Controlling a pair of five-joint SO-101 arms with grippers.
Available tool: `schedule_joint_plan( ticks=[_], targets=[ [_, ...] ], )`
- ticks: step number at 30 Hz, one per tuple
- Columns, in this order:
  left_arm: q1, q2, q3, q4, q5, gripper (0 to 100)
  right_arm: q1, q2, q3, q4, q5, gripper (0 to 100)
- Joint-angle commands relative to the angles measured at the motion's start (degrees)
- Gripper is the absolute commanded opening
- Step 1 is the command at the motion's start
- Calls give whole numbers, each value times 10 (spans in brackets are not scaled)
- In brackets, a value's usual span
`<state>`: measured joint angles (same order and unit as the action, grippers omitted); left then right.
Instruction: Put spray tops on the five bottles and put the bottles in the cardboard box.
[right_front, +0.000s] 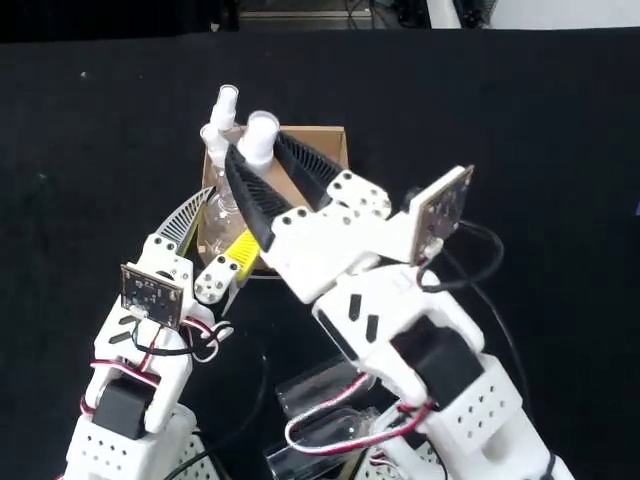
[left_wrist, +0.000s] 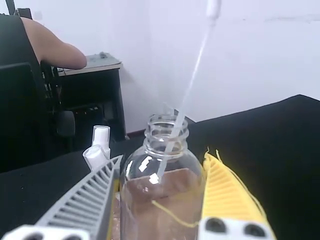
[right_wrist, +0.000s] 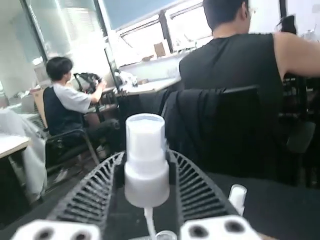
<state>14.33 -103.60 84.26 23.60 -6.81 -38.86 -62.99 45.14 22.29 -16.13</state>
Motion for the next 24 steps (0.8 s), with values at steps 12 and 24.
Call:
schedule_joint_plan(
  ticks=[12, 24],
  targets=[
    [7, -8, -10, -13, 6, 37, -18, 24, -61, 23, 6, 194],
    [-10, -8, -10, -14, 3, 40, 236, 26, -112, 279, 5, 194]
  ],
)
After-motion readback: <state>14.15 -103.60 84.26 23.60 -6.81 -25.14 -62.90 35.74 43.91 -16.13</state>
